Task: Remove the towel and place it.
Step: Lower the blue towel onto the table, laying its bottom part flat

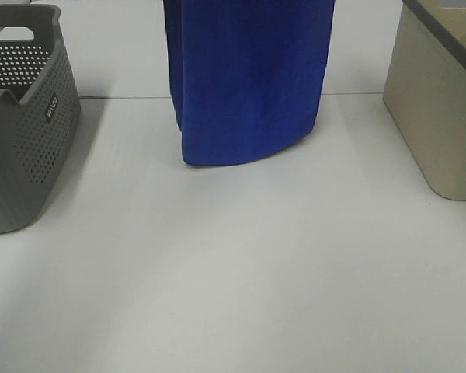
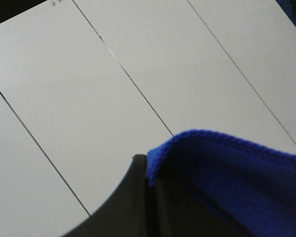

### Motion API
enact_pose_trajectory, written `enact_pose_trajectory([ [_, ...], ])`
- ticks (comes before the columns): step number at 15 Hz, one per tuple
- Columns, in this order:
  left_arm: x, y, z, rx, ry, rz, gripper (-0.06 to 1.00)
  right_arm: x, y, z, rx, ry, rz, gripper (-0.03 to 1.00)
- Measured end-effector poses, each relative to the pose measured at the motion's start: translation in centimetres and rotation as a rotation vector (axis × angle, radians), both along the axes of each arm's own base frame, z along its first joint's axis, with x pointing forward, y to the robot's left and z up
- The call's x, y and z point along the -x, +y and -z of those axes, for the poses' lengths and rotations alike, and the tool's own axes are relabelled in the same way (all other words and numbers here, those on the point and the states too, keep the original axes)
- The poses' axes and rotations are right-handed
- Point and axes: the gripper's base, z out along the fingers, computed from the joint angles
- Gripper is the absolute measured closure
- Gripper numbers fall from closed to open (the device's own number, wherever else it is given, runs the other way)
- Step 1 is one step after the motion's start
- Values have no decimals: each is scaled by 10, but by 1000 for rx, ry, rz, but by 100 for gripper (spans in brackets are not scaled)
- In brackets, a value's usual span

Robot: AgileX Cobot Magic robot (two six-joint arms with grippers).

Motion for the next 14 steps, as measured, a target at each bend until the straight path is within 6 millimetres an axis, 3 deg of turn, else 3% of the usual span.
enact_pose_trajectory([
  [3,-32,6,27,25,-60,-63,94,-29,5,17,-23,-31,-7,95],
  [4,-57,24,34,49,-114,-120,94,-46,-3,17,-87,-104,-10,95],
  [5,-68,31,35,72,-154,-139,94,-54,-7,16,-128,-153,-18,95],
  [8,-84,41,35,137,-208,-135,94,-64,-4,16,-172,-228,-51,95],
  [10,-88,38,40,97,-190,-127,94,-66,-6,18,-183,-230,-52,95],
  [14,-90,35,44,62,-134,-117,94,-69,-11,27,-196,-120,2,95],
])
